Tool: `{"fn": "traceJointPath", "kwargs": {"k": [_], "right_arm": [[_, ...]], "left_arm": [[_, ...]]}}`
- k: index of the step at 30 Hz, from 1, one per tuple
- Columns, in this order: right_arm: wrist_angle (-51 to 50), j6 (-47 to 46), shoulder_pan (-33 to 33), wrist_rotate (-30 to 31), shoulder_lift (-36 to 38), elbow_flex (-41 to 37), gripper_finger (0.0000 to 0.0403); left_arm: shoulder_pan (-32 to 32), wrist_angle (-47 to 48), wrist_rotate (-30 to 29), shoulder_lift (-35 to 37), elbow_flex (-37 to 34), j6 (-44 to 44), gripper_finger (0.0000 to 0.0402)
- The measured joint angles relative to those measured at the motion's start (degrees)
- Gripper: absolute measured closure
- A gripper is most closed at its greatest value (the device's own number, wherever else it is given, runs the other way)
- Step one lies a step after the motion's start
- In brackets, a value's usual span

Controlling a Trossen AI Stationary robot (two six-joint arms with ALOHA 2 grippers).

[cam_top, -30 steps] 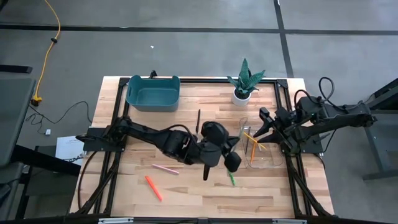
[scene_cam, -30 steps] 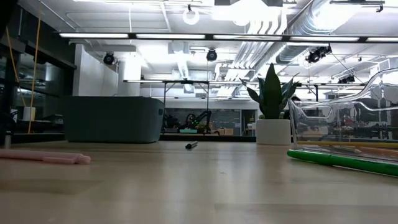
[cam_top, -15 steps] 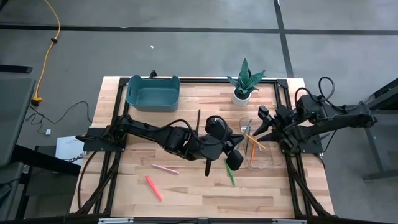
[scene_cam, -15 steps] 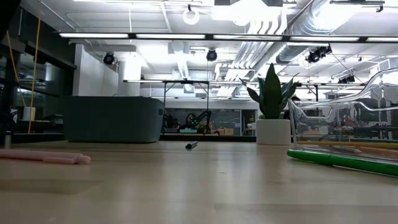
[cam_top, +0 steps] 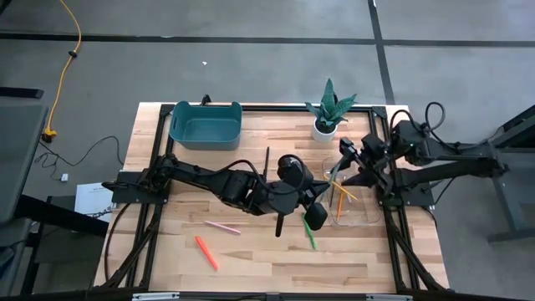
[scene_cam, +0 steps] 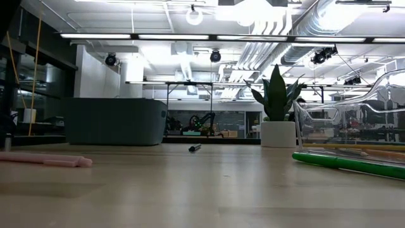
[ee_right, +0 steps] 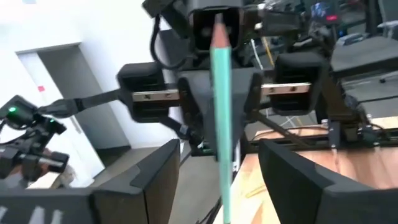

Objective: Sort pens & pencils
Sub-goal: Put the light blue pencil into the transparent bin

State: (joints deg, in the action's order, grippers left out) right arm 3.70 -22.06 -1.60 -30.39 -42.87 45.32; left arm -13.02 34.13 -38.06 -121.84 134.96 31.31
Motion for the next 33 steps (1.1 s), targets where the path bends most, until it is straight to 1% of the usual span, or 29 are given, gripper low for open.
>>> {"fn": "traceJointPath", "kwargs": {"k": [8,22,26,33], "right_arm": [[2.3,-0.3,-1.1,-0.1,-1.1,0.0,0.0201],[6.4,-1.5,-1.1,-2.8,-3.5,0.0,0.0205],[7.1,-1.9,-1.1,-3.2,-3.9,0.0,0.0224],[7.0,-1.4,-1.1,-3.2,-4.0,0.0,0.028]], "left_arm": [[0.0,0.0,0.1,0.0,0.0,-0.1,0.0396],[0.0,0.3,0.1,0.0,0.0,-0.2,0.0396],[0.0,0.3,0.1,0.0,0.0,-0.2,0.0396],[0.0,0.3,0.1,0.0,0.0,-0.4,0.0396]]}}
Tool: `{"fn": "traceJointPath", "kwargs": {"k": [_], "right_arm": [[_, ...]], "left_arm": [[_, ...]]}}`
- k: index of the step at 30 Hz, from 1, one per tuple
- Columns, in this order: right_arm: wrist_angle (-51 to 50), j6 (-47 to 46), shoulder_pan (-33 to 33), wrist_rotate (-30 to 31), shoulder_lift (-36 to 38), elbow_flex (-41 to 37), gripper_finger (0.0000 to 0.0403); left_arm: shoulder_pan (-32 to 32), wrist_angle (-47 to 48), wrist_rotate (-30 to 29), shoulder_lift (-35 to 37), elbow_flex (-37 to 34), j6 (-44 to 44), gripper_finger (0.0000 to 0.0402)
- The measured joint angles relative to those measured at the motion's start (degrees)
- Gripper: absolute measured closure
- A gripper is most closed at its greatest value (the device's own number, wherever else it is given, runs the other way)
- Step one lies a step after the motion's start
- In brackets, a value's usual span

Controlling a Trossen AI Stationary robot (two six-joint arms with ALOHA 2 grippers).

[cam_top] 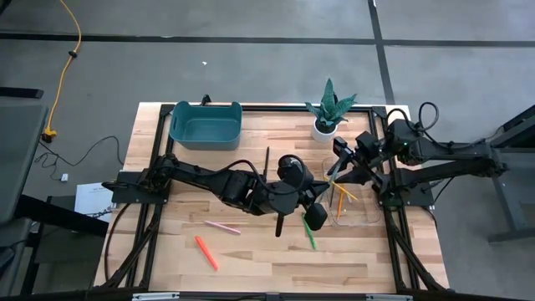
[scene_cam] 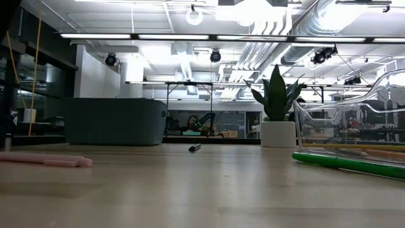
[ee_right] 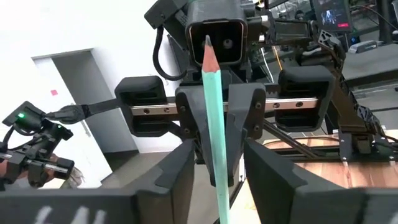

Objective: Sort pens & pencils
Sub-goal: Put the light blue pencil into the transparent bin

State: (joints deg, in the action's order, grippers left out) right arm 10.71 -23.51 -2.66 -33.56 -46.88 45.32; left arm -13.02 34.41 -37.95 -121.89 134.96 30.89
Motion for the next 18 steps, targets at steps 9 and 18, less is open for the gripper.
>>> {"fn": "traceJointPath", "kwargs": {"k": [9,18], "right_arm": [[0.3,0.5,0.0,0.0,0.0,0.0,0.0336],[0.3,0.9,0.0,0.1,0.0,0.0,0.0387]], "left_arm": [[0.0,-0.1,0.0,0.0,0.0,-0.4,0.0396],[0.0,0.0,-0.1,0.0,0.0,-0.5,0.0396]]}}
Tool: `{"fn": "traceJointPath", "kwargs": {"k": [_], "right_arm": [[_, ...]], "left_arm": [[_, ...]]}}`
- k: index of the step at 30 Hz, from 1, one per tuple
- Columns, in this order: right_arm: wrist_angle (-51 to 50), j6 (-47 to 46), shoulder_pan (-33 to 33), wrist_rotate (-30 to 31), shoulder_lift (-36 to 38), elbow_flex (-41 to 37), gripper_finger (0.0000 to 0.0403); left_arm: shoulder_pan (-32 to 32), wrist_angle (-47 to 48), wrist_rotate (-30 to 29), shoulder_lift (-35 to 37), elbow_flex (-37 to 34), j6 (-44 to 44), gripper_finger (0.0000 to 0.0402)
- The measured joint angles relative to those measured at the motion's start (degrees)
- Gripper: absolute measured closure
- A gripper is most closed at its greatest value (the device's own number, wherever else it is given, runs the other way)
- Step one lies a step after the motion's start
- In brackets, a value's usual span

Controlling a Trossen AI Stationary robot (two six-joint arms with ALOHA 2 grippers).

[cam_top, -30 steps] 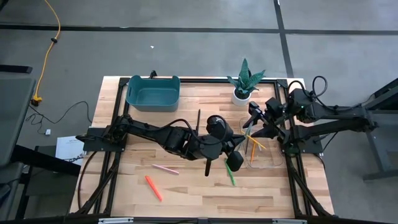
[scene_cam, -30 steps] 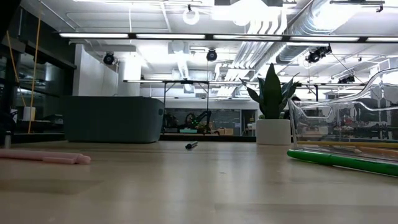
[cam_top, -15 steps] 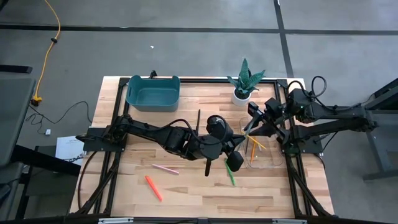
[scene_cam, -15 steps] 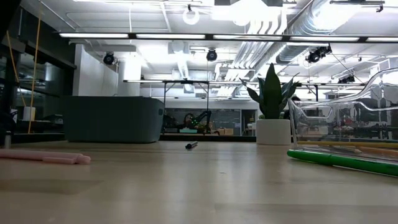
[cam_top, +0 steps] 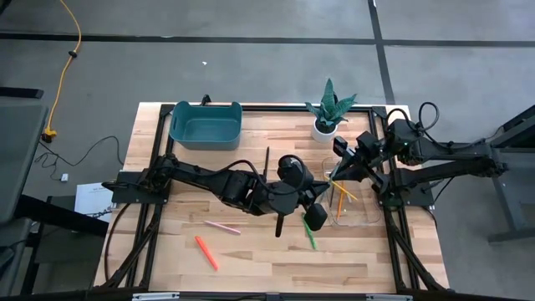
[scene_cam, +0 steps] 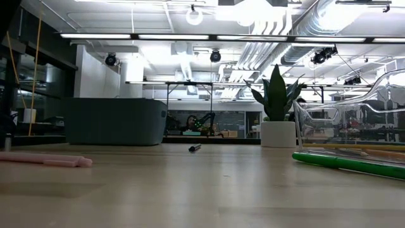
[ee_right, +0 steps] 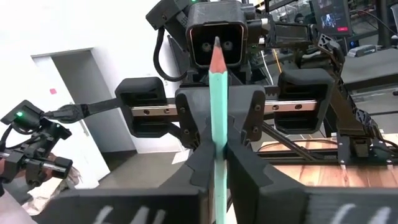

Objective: Sort pens & pencils
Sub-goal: Put the light blue pencil into the transparent bin

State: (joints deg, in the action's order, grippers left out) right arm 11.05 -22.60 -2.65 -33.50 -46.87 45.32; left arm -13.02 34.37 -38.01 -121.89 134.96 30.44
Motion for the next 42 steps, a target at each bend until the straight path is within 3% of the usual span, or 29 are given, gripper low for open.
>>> {"fn": "traceJointPath", "kwargs": {"k": [6,18,25,32,42], "right_arm": [[0.0,0.2,0.0,0.6,0.0,0.0,0.0398],[0.1,0.1,0.0,0.7,0.0,0.0,0.04],[-2.2,-1.7,-1.0,0.9,0.3,0.0,0.04],[-14.3,-1.4,-9.0,0.9,4.7,0.0,0.04],[-43.6,2.1,-17.1,2.0,11.6,0.0,0.04]], "left_arm": [[0.0,0.1,-0.4,0.0,0.0,0.0,0.0384],[0.0,2.3,-0.4,0.0,0.0,0.5,0.0243],[0.0,8.4,-0.9,0.0,0.0,4.4,0.0218],[-0.1,10.6,-0.4,0.0,0.0,4.6,0.0228],[-0.1,16.3,1.9,0.0,0.0,4.5,0.0231]]}}
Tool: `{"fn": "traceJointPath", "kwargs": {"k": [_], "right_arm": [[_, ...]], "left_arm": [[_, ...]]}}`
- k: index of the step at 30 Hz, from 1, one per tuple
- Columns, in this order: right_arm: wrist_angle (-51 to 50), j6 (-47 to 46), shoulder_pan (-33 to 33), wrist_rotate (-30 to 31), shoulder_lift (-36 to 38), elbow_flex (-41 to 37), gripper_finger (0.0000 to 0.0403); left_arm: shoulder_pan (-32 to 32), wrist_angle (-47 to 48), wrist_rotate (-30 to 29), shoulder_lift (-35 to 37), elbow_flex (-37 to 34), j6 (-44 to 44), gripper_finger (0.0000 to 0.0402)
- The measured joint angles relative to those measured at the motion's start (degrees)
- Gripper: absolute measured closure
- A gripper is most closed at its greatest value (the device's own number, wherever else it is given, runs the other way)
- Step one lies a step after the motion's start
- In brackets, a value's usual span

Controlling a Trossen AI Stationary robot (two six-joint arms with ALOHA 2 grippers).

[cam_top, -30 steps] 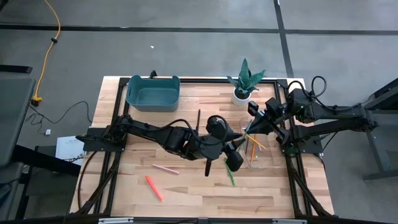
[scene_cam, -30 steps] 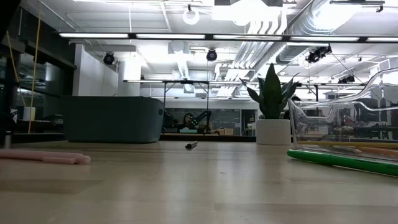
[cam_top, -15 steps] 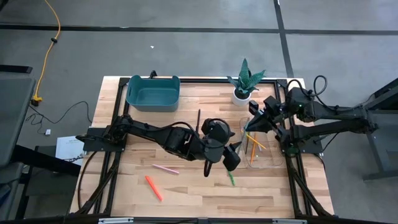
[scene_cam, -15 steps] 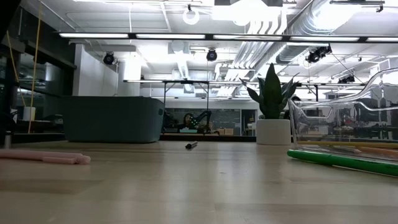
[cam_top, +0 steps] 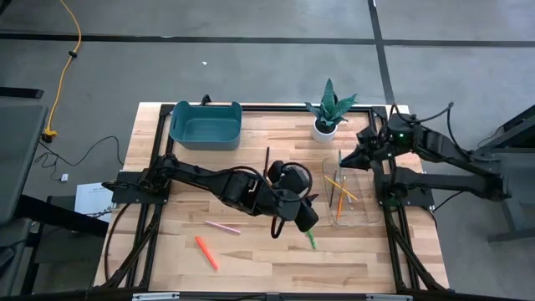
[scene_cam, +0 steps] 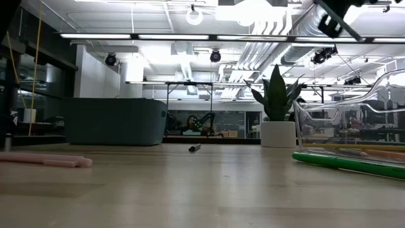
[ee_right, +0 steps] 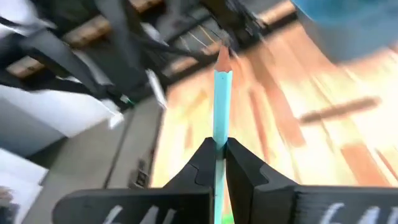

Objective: Sort pens & pencils
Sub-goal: Put the light blue pencil into the transparent bin

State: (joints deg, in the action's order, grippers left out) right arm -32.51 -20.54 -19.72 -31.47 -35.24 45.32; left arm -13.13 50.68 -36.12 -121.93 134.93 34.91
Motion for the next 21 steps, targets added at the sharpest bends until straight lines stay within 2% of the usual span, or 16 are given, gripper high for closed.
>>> {"fn": "traceJointPath", "kwargs": {"k": [4,8,15,21], "right_arm": [[-8.8,1.6,-0.6,5.6,1.3,-0.1,0.04],[-12.7,0.8,-0.7,7.5,1.6,-1.7,0.04],[-13.1,-4.3,-0.7,7.5,1.6,-8.2,0.04],[-10.6,-8.0,-0.7,7.5,1.6,-12.2,0.0397]], "left_arm": [[0.0,2.5,0.3,0.0,0.0,-0.2,0.0237],[0.0,5.0,1.7,0.0,0.0,-0.5,0.0244],[-0.1,6.7,6.8,0.0,0.0,-4.0,0.0248],[-0.9,8.9,7.3,0.8,0.0,-6.2,0.0244]]}}
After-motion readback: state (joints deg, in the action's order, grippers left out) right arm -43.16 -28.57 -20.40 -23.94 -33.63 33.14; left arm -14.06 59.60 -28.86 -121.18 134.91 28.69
